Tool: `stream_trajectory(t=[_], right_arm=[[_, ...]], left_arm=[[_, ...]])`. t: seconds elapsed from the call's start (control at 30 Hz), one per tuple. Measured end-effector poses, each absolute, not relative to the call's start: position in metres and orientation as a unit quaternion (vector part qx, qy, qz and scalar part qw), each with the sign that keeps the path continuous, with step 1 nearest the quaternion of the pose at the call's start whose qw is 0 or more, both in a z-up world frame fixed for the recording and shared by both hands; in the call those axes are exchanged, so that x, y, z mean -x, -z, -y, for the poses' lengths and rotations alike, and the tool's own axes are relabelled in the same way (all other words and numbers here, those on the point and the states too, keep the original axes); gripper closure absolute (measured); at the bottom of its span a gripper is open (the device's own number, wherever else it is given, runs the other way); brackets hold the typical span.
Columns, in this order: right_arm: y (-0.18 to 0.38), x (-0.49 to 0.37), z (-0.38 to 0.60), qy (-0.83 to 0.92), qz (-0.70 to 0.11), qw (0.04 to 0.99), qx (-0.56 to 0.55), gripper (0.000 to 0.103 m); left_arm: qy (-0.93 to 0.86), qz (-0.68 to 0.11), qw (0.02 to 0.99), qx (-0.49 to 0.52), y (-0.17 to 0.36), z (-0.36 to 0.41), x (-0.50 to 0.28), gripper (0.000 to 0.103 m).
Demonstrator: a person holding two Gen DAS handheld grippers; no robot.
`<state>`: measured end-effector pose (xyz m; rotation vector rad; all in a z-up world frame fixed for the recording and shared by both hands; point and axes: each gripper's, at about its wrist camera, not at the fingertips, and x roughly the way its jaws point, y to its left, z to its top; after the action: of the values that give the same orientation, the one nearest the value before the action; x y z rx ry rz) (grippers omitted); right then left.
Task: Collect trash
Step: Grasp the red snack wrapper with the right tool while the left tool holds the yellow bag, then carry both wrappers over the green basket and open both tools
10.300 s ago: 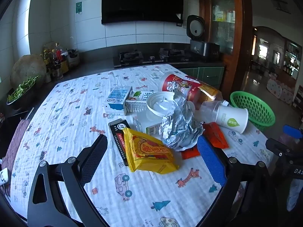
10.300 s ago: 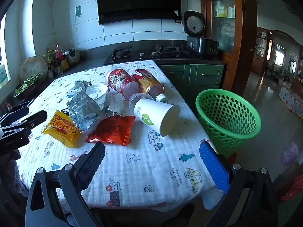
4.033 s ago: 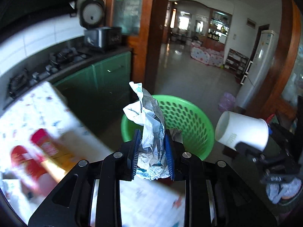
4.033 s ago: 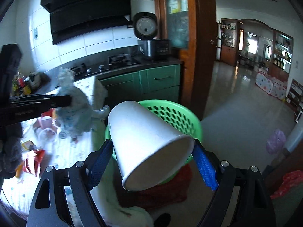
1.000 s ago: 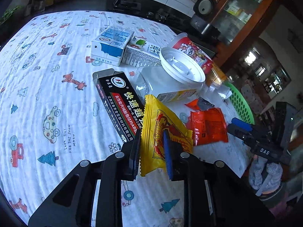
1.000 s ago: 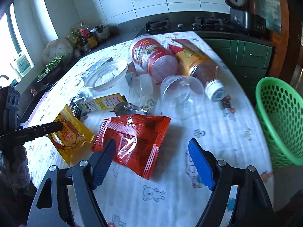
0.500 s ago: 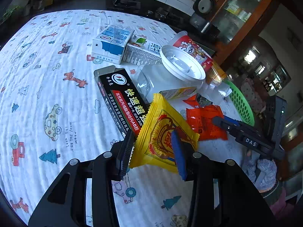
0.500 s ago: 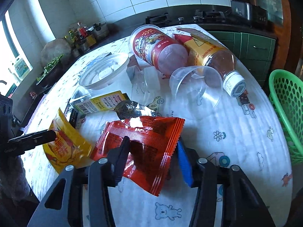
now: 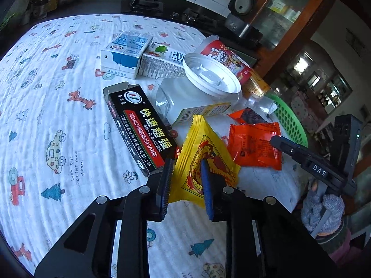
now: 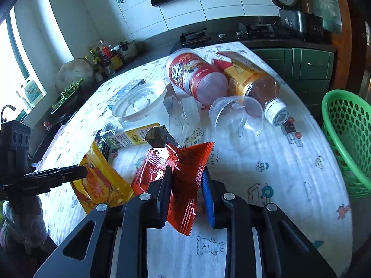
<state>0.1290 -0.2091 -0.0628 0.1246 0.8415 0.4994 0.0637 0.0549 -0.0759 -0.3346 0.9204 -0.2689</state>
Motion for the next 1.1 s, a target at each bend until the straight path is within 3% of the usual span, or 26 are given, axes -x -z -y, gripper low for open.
stream_trajectory(t=[0.37, 0.7, 1.1], right_arm=[[0.03, -0.111, 0.262, -0.208, -0.368, 0.904, -0.068, 0.079], [0.006, -0.127, 0.364, -0.078, -0.343, 0.934, -0.067, 0.079], [0.024, -0.174, 0.465, 0.056, -0.37, 0.926, -0.042, 0.079]], left_arm=[[0.175, -0.416, 0.883, 0.126, 0.039, -0.017, -0.067, 0.084], [0.241, -0.4, 0.879, 0.099, 0.008, 0.048, -0.105, 0.084], [0.304, -0.377, 0.873, 0.062, -0.029, 0.145, -0.168, 0.084]])
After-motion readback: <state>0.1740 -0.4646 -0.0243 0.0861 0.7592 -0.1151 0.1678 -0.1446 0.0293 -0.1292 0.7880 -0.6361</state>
